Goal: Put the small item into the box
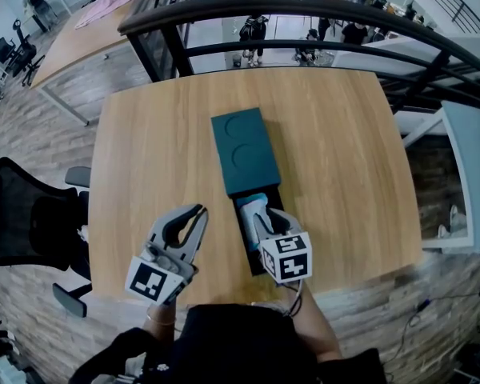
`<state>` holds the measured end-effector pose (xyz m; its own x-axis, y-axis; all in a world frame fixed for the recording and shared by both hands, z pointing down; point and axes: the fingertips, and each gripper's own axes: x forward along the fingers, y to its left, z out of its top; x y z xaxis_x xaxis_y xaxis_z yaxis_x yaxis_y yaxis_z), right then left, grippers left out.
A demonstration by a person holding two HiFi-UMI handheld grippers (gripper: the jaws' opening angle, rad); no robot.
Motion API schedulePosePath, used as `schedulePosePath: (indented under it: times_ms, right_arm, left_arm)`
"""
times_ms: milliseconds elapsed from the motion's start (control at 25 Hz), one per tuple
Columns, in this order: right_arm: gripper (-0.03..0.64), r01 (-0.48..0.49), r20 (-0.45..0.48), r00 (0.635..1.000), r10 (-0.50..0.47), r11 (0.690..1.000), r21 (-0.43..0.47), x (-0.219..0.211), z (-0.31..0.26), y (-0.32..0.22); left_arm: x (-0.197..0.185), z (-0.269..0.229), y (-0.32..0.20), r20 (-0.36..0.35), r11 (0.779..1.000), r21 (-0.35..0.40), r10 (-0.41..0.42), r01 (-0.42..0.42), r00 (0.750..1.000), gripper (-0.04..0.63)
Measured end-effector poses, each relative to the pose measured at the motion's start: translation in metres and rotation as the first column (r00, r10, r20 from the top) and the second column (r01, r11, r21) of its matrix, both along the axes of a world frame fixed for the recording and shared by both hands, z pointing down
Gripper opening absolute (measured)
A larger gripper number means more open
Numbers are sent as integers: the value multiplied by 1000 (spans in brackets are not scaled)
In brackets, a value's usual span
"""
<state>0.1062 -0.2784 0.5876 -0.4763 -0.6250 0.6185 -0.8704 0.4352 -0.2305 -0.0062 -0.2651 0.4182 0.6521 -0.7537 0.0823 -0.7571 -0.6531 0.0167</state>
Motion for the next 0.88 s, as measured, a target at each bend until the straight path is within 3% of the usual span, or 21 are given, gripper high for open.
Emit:
schedulePosePath:
  times_ms: [120,360,680,880]
  right_arm:
    - [51,-15,13,1000,14,998,65,8,-22,-3]
    - [35,-57,139,990,36,986,157,19,-74,-3]
    - [32,-84,220,976,15,948,308,41,-141,3]
    - [32,-87,219,976,9,933,349,58,-159,13]
  left_arm:
    - [3,-4,1,4,1000,5,-5,5,1000,38]
    - [14,-17,9,26,1000,30,-1,0,1000,38]
    - [29,-37,22,52,998,70,-9,5,999,34]
    - [43,-43,33,59,997,73,-14,9,998,34]
